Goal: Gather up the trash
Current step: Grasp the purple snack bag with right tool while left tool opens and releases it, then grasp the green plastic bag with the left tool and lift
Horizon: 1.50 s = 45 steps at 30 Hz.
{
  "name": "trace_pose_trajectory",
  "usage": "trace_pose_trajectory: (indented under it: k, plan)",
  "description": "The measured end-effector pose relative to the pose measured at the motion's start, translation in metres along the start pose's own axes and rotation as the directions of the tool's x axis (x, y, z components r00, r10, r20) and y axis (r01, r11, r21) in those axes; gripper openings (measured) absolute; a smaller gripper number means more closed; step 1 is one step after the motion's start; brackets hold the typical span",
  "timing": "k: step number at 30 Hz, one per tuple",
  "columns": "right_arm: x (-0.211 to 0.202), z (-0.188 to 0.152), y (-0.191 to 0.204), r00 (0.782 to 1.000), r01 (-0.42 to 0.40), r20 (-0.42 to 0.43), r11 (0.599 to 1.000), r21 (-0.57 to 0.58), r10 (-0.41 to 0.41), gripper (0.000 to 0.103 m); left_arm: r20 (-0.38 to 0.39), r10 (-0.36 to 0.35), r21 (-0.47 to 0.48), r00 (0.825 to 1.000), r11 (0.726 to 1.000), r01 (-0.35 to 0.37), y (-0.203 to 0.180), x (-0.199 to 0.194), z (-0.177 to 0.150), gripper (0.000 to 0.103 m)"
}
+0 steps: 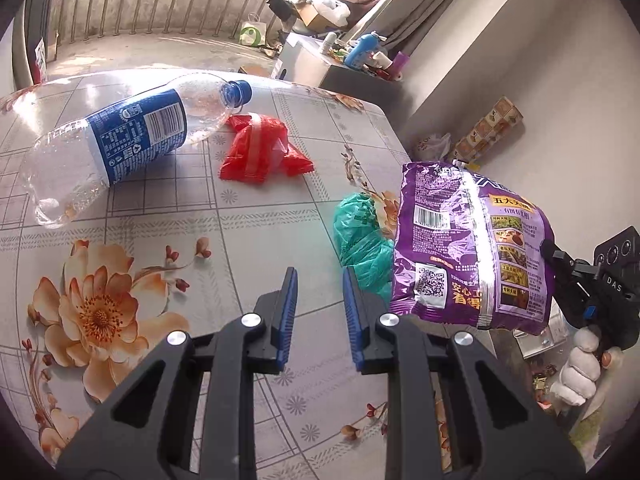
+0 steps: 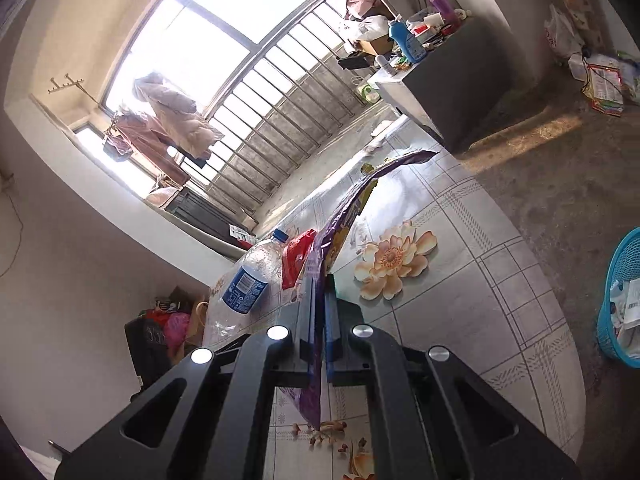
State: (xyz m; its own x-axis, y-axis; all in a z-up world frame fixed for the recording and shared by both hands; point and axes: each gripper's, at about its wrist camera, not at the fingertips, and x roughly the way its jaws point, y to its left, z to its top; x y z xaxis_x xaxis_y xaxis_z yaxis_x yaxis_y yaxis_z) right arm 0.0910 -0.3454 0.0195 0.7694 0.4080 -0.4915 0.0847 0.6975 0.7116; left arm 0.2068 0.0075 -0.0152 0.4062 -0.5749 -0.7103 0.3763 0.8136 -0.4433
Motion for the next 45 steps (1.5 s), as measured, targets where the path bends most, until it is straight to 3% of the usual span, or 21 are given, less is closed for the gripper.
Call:
trace_pose_trajectory:
  k: [3, 8, 13, 24, 34, 40, 42, 45]
  plan:
    - [0.001, -0.009, -0.016, 0.999, 0.047, -0.028, 0.999, 0.025, -0.047, 0.004, -0.017, -0.017, 0.014, 1.0, 1.0, 0.018, -0.009, 0.008, 0.003, 0.021]
    - [0.005, -0.021, -0.029, 0.988, 0.136, -0.068, 0.991, -0.005, -0.136, 0.004, -0.044, -0.056, 0.002, 0.997, 0.998, 0.056, -0.023, 0.023, 0.009, 0.039]
    - [0.001, -0.028, -0.041, 0.971, 0.22, -0.082, 0.974, -0.049, -0.223, 0.004, -0.074, -0.062, 0.011, 0.995, 0.998, 0.063, -0.035, 0.041, 0.013, 0.047]
    - [-0.032, -0.04, -0.088, 0.963, 0.26, -0.092, 0.964, 0.057, -0.255, 0.004, -0.168, -0.055, 0.036, 0.984, 0.997, 0.062, -0.062, 0.087, 0.009, 0.048]
    - [-0.034, -0.045, -0.088, 0.968, 0.236, -0.102, 0.97, 0.055, -0.23, 0.004, -0.144, -0.027, 0.095, 0.989, 0.995, 0.041, -0.074, 0.099, 0.004, 0.044]
    - [-0.03, -0.046, -0.089, 0.969, 0.219, -0.122, 0.975, 0.036, -0.213, 0.004, -0.119, -0.114, 0.146, 0.986, 0.981, 0.131, -0.093, 0.065, 0.004, 0.044]
    - [-0.028, -0.047, -0.09, 0.969, 0.215, -0.13, 0.976, 0.038, -0.209, 0.004, -0.161, -0.155, 0.158, 0.975, 0.971, 0.18, -0.103, 0.065, -0.004, 0.044]
    - [-0.025, -0.048, -0.093, 0.973, 0.191, -0.142, 0.979, 0.066, -0.18, 0.004, -0.219, -0.124, 0.216, 0.968, 0.961, 0.172, -0.118, 0.077, -0.023, 0.044]
